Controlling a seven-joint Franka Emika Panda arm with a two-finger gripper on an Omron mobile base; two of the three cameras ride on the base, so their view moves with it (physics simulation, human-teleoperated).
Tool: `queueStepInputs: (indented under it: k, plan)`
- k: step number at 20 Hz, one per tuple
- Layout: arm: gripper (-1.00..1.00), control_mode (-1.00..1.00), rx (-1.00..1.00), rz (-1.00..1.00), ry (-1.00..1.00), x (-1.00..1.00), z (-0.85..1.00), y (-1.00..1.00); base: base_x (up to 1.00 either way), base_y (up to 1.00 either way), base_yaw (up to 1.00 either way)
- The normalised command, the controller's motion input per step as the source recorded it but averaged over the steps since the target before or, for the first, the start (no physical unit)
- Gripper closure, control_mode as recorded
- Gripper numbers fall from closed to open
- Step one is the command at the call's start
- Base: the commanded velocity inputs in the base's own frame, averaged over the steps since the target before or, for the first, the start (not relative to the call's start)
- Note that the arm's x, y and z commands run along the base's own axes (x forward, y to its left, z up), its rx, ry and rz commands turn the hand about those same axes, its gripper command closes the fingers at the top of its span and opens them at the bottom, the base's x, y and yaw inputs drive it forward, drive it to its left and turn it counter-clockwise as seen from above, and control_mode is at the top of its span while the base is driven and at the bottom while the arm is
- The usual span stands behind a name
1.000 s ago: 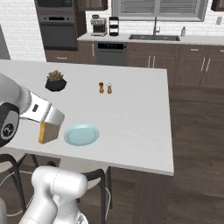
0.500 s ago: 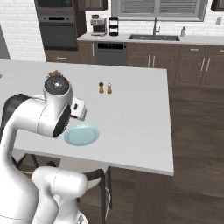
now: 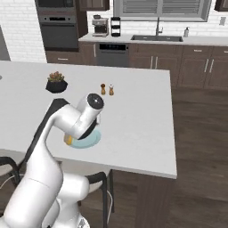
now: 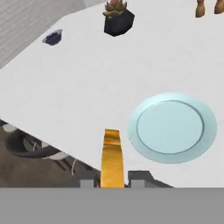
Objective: Start the toaster. Once the lever pops up, take the bread to the plate on the dining counter.
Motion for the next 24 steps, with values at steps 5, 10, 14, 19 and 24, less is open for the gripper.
queueStepInputs:
  k: [5, 10, 14, 19, 24]
  plan:
    - [1.0, -1.0, 0.06, 0.17, 0.0, 0.51, -0.44, 0.18, 0.0, 0.0, 0.0]
    - [1.0, -1.0, 0.03, 0.01, 0.0, 0.58, -0.23, 0.11, 0.0, 0.0, 0.0]
    - [1.0, -1.0, 0.0, 0.0, 0.0, 0.48, -0.32, 0.08, 0.0, 0.0, 0.0]
    - [1.0, -1.0, 0.0, 0.0, 0.02, 0.14, -0.57, 0.06, 0.0, 0.0, 0.0]
    - [1.0, -1.0, 0.0, -0.02, 0.0, 0.31, -0.36, 0.0, 0.0, 0.0, 0.0]
